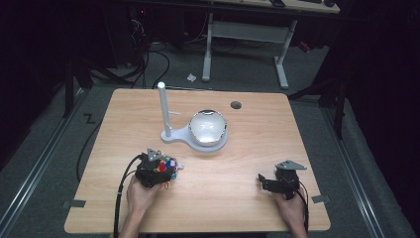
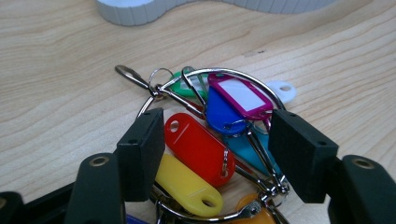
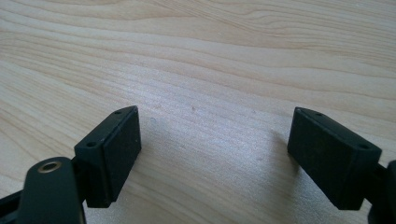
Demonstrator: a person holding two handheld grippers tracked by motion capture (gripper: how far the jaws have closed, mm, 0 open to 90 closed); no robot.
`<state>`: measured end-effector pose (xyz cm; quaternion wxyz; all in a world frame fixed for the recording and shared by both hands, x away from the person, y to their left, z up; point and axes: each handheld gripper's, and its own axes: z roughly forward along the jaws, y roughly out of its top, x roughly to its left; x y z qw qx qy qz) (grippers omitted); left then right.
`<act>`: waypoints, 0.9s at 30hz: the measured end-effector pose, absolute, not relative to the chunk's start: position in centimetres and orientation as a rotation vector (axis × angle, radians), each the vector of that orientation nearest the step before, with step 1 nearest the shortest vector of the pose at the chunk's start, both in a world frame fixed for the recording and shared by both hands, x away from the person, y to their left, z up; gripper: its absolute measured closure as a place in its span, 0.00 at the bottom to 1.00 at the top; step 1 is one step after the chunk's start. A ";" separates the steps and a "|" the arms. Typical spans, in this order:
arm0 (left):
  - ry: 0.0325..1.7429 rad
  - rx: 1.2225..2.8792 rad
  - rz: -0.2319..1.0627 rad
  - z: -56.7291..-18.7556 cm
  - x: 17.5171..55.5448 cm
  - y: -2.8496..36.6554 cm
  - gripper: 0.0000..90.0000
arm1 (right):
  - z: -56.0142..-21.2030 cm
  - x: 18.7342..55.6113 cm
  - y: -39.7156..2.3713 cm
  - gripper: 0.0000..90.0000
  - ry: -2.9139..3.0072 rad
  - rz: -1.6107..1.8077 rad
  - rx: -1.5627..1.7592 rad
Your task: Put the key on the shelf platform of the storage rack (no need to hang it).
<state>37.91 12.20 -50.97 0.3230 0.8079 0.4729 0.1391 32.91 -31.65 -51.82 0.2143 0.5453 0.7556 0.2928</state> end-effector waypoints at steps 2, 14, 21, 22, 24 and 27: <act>1.244 2.122 0.359 -51.2 38.1 12.1 0.42 | -51.8 32.9 -31.7 0.19 2.096 0.812 1.513; 1.236 2.091 0.315 -51.4 38.4 12.1 0.75 | -51.8 32.9 -31.7 0.19 2.097 0.812 1.510; 1.223 2.111 0.326 -51.3 38.3 12.2 0.89 | -51.8 32.9 -31.7 0.19 2.098 0.813 1.508; 1.221 2.112 0.321 -51.3 38.3 12.2 0.89 | -51.8 32.9 -31.7 0.19 2.098 0.813 1.508; 1.219 2.112 0.314 -51.3 38.3 12.3 0.89 | -51.8 32.9 -31.7 0.19 2.098 0.813 1.508; 1.213 2.107 0.318 -51.1 38.2 12.4 0.90 | -51.8 32.9 -31.7 0.19 2.098 0.813 1.508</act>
